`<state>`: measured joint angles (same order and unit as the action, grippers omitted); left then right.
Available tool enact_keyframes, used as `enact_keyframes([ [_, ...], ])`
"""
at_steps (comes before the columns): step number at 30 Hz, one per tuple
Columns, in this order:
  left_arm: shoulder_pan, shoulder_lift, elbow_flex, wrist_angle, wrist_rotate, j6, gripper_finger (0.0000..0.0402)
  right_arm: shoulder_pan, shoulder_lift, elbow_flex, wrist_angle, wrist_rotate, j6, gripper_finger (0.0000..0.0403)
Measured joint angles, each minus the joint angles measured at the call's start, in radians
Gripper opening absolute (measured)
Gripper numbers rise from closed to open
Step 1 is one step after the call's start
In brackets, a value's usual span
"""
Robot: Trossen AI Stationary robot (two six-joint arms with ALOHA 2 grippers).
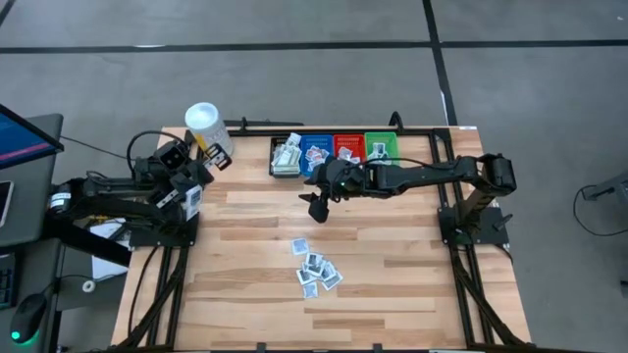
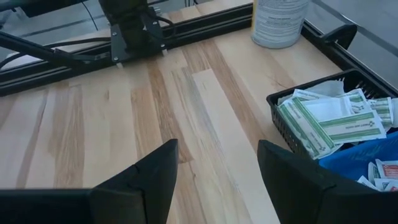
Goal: Pick & Place First Aid Supplies
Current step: Put the gray towelette pack in the red bin
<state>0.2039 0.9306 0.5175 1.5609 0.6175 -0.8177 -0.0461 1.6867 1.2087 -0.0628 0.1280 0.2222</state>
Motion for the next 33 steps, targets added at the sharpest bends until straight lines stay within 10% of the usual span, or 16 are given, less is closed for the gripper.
enact_keyframes([
  [19, 0.257, 0.210, 0.000, -0.142, 0.001, 0.051, 0.0005, -0.004, -0.001, 0.280, -0.302, 0.001, -0.087, 0.0214],
  [33, 0.414, 0.283, -0.073, -0.275, 0.179, 0.164, 0.0005, -0.004, -0.002, 0.425, -0.524, -0.129, 0.283, 0.0214],
])
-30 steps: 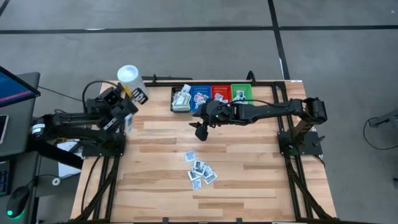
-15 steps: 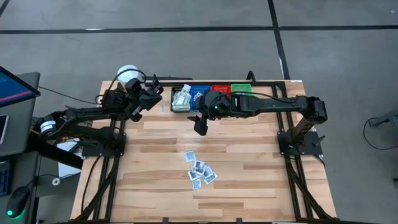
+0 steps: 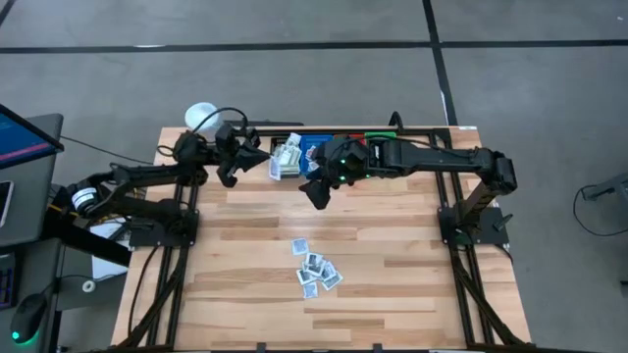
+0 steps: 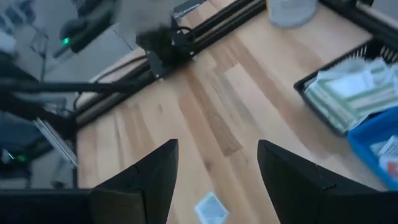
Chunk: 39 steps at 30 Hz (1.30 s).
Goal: Pick & Place First Aid Supplies
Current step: Put the gray towelette pack in the red bin
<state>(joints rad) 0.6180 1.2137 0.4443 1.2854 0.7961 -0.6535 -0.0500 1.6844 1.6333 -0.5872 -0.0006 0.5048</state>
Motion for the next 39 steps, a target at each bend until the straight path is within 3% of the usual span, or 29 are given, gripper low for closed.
enact_keyframes([
  [6, -0.011, 0.000, -0.060, -0.051, -0.021, 0.050, 0.0005, -0.023, 0.006, 0.000, 0.021, -0.005, 0.181, 0.0214],
  [12, -0.011, 0.000, -0.079, -0.052, -0.034, 0.055, 0.0005, -0.052, 0.007, 0.000, 0.141, -0.106, 0.286, 0.0214],
  [16, -0.011, 0.000, -0.087, -0.055, -0.036, 0.056, 0.0005, -0.053, 0.026, 0.001, 0.232, -0.107, 0.295, 0.0214],
  [39, -0.011, 0.000, -0.112, -0.077, -0.040, 0.055, 0.0005, -0.051, 0.125, 0.000, 0.328, -0.103, 0.319, 0.0214],
])
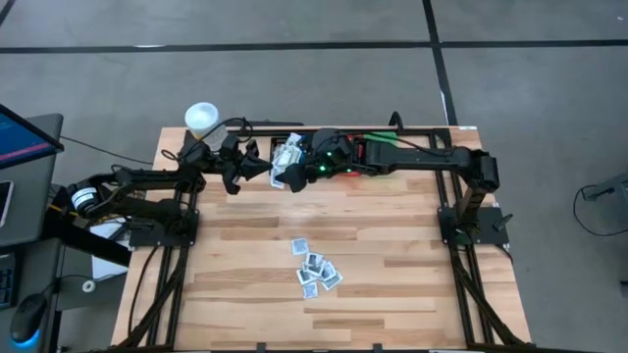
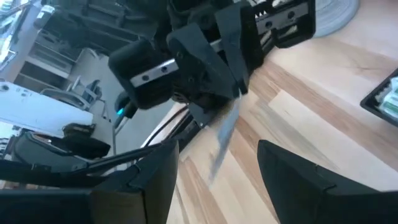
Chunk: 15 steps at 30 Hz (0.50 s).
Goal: Pick & Place First Aid Supplies
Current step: Put the gray towelette pack in the red bin
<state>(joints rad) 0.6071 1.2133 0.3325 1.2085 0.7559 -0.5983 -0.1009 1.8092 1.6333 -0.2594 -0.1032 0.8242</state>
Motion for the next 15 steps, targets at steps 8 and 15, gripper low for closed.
enact_keyframes([
  [8, 0.000, 0.000, 0.000, 0.000, -0.004, 0.000, 0.0005, -0.001, 0.019, 0.000, 0.019, 0.001, 0.013, 0.0198],
  [15, 0.000, 0.000, 0.000, -0.005, -0.004, -0.003, 0.0005, -0.001, 0.026, 0.000, 0.021, 0.029, 0.015, 0.0106],
])
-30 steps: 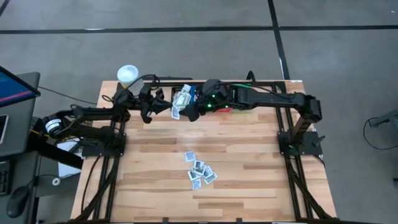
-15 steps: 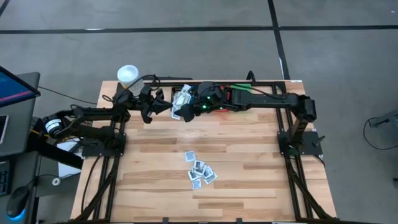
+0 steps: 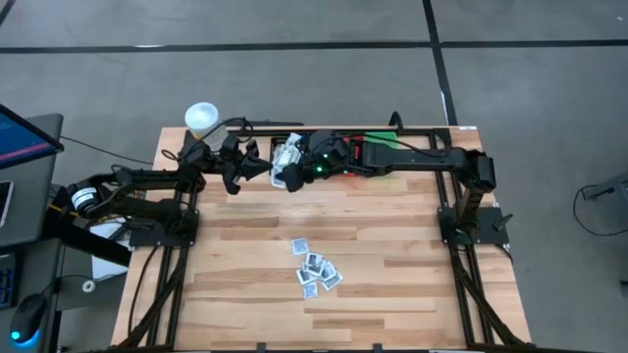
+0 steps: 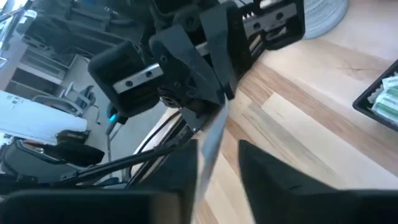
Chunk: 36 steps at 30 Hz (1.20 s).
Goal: Pick & Place First Aid Supplies
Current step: Put the gray towelette pack in the red bin
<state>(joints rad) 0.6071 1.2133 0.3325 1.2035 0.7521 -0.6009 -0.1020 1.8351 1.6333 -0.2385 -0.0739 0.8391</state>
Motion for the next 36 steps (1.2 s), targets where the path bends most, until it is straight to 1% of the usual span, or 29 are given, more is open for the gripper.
enact_keyframes([
  [4, -0.012, 0.000, 0.000, 0.000, 0.012, -0.005, 0.0005, 0.000, 0.000, 0.000, 0.000, 0.001, -0.011, 0.0023],
  [5, -0.018, 0.000, 0.000, 0.001, 0.015, -0.005, 0.0006, -0.001, 0.000, 0.000, -0.001, -0.003, -0.023, 0.0012],
  [9, -0.038, 0.000, 0.000, 0.001, 0.015, -0.005, 0.0011, -0.004, -0.002, 0.000, -0.007, -0.010, -0.043, 0.0006],
  [12, -0.039, 0.000, 0.000, 0.001, 0.019, -0.013, 0.0024, -0.006, -0.002, 0.000, -0.030, -0.004, -0.061, 0.0005],
  [15, -0.039, 0.000, 0.000, 0.002, 0.052, -0.057, 0.0049, -0.016, -0.001, 0.000, -0.077, -0.002, -0.086, 0.0002],
  [22, -0.039, 0.000, 0.000, 0.005, 0.117, -0.062, 0.0122, -0.031, -0.001, 0.000, -0.247, 0.046, -0.141, 0.0001],
  [25, -0.039, 0.000, 0.000, 0.005, 0.133, -0.062, 0.0146, -0.050, -0.001, 0.000, -0.362, 0.108, -0.186, 0.0001],
  [28, -0.040, 0.000, 0.000, 0.005, 0.138, -0.064, 0.0158, -0.076, -0.001, 0.000, -0.512, 0.206, -0.223, 0.0001],
  [33, -0.042, 0.000, 0.000, 0.005, 0.138, -0.120, 0.0159, -0.129, -0.001, 0.000, -0.726, 0.436, -0.254, 0.0001],
  [34, -0.047, 0.000, 0.000, 0.005, 0.136, -0.122, 0.0157, -0.142, -0.001, 0.000, -0.748, 0.467, -0.261, 0.0001],
  [36, -0.062, 0.000, 0.000, 0.004, 0.134, -0.123, 0.0155, -0.172, -0.001, 0.000, -0.770, 0.497, -0.273, 0.0001],
])
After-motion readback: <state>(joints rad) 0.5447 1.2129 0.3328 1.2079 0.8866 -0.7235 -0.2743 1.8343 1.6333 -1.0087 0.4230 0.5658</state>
